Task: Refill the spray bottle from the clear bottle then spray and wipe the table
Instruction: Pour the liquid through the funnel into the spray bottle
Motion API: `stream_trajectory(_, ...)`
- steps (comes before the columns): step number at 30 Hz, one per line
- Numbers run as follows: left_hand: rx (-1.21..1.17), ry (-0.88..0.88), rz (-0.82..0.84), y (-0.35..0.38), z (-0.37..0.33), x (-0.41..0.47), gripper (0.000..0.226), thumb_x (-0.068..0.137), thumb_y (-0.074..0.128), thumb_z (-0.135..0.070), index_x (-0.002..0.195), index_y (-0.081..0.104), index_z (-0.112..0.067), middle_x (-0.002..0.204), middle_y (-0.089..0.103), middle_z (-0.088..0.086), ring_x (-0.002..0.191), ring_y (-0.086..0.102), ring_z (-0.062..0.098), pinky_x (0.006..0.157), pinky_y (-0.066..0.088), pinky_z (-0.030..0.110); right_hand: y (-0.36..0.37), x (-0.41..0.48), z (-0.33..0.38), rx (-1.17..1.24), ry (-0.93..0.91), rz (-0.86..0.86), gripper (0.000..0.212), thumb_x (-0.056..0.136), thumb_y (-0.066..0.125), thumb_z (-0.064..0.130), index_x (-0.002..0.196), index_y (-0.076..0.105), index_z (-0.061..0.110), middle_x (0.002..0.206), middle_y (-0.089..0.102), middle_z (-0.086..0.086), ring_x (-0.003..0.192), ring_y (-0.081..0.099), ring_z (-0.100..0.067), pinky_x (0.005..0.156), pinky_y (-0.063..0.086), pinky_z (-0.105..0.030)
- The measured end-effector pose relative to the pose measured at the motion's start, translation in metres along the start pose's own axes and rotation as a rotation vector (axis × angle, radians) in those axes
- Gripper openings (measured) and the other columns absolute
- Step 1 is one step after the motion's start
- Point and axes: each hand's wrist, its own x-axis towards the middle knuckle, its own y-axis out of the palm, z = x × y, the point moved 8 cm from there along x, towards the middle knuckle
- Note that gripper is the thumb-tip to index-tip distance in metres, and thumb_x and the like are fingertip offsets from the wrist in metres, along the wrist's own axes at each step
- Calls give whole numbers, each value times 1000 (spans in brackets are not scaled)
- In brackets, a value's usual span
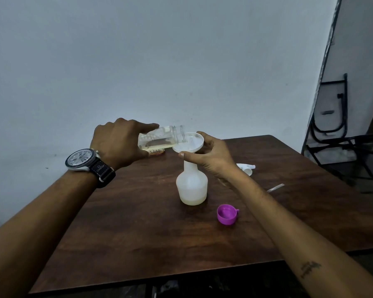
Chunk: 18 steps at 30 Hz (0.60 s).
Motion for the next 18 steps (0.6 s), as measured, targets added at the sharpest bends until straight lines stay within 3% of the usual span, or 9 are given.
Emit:
stream_trajectory(9, 11, 9, -13, 0, 0, 1, 69, 76, 72, -63, 140, 49, -53, 121, 71, -9, 103, 67, 28, 69, 43, 32, -1, 1, 0, -2, -4, -3, 45, 72, 94, 12, 113, 74, 16, 108, 78, 0, 99, 73, -12, 97, 60, -43)
stream_trajectory(18, 11, 11, -6, 1, 0, 0, 71, 72, 68, -66, 139, 49, -54, 119, 72, -8, 102, 67, 29, 67, 42, 32, 0, 2, -3, 1, -17, 3, 45, 71, 94, 14, 111, 74, 16, 109, 78, -4, 103, 74, -22, 98, 58, -46)
